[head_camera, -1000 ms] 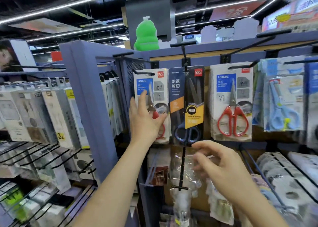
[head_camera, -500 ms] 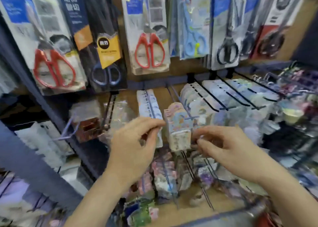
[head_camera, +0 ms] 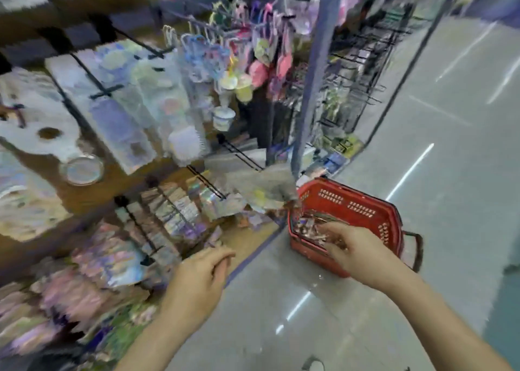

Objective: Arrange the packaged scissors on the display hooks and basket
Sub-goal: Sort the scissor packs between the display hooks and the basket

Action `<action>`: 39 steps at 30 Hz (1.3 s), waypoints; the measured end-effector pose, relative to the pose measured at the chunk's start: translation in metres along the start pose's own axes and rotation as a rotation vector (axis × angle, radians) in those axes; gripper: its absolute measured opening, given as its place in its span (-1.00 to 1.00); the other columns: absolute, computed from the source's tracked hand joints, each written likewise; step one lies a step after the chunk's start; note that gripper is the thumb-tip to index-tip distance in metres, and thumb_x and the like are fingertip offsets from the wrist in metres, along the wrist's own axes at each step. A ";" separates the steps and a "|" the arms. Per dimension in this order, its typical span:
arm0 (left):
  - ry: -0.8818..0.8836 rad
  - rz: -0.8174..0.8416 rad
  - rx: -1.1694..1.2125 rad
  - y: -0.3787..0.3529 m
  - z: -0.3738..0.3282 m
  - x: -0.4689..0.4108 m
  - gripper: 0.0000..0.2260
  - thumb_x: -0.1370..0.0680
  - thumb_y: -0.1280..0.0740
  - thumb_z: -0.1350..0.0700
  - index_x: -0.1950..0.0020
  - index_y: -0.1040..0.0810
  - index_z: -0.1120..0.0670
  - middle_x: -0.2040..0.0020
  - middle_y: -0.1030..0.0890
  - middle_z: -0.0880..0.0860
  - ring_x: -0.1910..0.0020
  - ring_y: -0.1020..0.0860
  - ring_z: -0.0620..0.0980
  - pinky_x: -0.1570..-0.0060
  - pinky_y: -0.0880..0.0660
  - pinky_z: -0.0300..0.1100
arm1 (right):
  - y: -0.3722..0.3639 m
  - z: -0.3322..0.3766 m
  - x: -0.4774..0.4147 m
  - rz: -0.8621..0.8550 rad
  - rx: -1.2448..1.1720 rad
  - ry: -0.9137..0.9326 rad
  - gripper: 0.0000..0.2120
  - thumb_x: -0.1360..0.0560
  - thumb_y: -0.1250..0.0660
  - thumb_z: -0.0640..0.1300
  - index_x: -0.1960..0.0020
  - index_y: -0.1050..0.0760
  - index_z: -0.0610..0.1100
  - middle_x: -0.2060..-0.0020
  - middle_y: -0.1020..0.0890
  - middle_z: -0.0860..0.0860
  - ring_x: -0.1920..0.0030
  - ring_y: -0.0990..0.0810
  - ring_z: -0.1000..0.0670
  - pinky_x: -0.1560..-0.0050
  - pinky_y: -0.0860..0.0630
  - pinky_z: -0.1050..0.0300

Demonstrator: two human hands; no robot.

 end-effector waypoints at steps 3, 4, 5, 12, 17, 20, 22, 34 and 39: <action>0.032 0.099 0.042 -0.074 -0.030 -0.025 -0.76 -0.43 -0.28 0.15 0.03 -0.72 0.06 0.10 -0.71 -0.08 0.05 -0.56 -0.19 0.10 -0.41 -0.42 | 0.013 -0.101 0.024 -0.043 -0.071 -0.223 -0.68 -0.55 -0.32 -0.12 -0.28 -0.51 0.07 -0.01 -0.68 0.08 -0.02 -0.64 0.02 -0.01 -0.50 0.14; 0.056 0.142 0.059 -0.094 -0.036 -0.033 -0.75 -0.43 -0.27 0.14 0.03 -0.72 0.06 0.12 -0.71 -0.07 0.11 -0.58 -0.19 0.11 -0.44 -0.36 | 0.014 -0.127 0.030 -0.062 -0.110 -0.275 -0.69 -0.55 -0.32 -0.13 -0.27 -0.51 0.07 -0.02 -0.68 0.07 -0.01 -0.64 0.01 -0.03 -0.52 0.11; 0.070 0.185 0.064 -0.115 -0.042 -0.042 -0.75 -0.44 -0.26 0.12 0.02 -0.72 0.06 0.13 -0.70 -0.08 0.14 -0.60 -0.18 0.10 -0.46 -0.32 | 0.016 -0.153 0.038 -0.086 -0.148 -0.333 -0.69 -0.54 -0.33 -0.14 -0.27 -0.51 0.06 -0.03 -0.68 0.06 0.00 -0.65 -0.01 -0.06 -0.55 0.06; 0.116 0.400 0.037 -0.239 -0.063 -0.120 -0.77 -0.56 -0.29 0.25 -0.06 -0.68 0.00 0.04 -0.64 -0.13 0.03 -0.58 -0.11 0.00 -0.46 -0.22 | 0.010 -0.277 0.056 -0.206 -0.374 -0.710 -0.68 -0.56 -0.33 -0.19 -0.31 -0.48 -0.06 0.00 -0.63 -0.05 0.13 -0.62 -0.01 0.16 -0.42 0.20; 0.123 0.525 0.038 -0.335 -0.051 -0.191 -0.77 -0.56 -0.28 0.26 -0.05 -0.68 0.02 0.02 -0.67 -0.08 0.00 -0.61 -0.04 -0.02 -0.51 -0.13 | -0.026 -0.320 0.010 -0.218 -0.543 -0.891 -0.68 -0.57 -0.31 -0.19 -0.32 -0.48 -0.05 -0.01 -0.63 -0.04 0.09 -0.62 0.00 0.17 -0.43 0.23; 0.095 0.624 -0.018 -0.403 -0.032 -0.235 -0.76 -0.58 -0.26 0.24 -0.13 -0.67 0.05 -0.09 -0.67 -0.04 -0.06 -0.58 -0.05 0.01 -0.41 -0.27 | -0.060 -0.349 -0.036 -0.242 -0.621 -0.986 -0.71 -0.57 -0.31 -0.20 -0.28 -0.50 -0.05 0.02 -0.65 -0.03 0.15 -0.61 0.06 0.17 -0.46 0.19; 0.068 0.691 -0.047 -0.445 -0.017 -0.257 -0.75 -0.59 -0.25 0.23 -0.17 -0.65 0.06 -0.14 -0.65 -0.01 -0.10 -0.57 -0.04 0.05 -0.35 -0.32 | -0.082 -0.366 -0.070 -0.252 -0.655 -1.025 -0.75 -0.57 -0.32 -0.20 -0.24 -0.52 -0.06 -0.01 -0.67 -0.05 0.11 -0.62 0.03 0.06 -0.48 0.14; -0.093 1.011 -0.282 -0.760 0.095 -0.284 -0.76 -0.58 -0.26 0.14 -0.19 -0.64 0.00 -0.12 -0.67 0.03 -0.10 -0.59 0.08 -0.05 -0.46 -0.14 | -0.326 -0.583 -0.268 0.138 -0.520 -1.106 -0.61 -0.56 -0.29 -0.15 -0.34 -0.39 -0.29 -0.23 -0.56 -0.27 -0.23 -0.53 -0.26 -0.08 -0.41 0.06; -0.165 1.214 -0.329 -0.843 0.112 -0.245 -0.76 -0.60 -0.23 0.09 -0.22 -0.48 0.15 -0.13 -0.60 0.18 -0.13 -0.56 0.21 -0.03 -0.47 -0.03 | -0.398 -0.638 -0.291 0.215 -0.290 -1.126 -0.39 -0.53 -0.29 -0.03 -0.42 -0.27 -0.39 -0.40 -0.34 -0.35 -0.43 -0.30 -0.29 -0.44 -0.24 -0.04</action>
Point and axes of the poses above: each hand's wrist, its own x-axis away from the middle knuckle, its own y-axis out of the back of the hand, z = x × y, the point moved 4 cm from there along -x, towards the middle knuckle
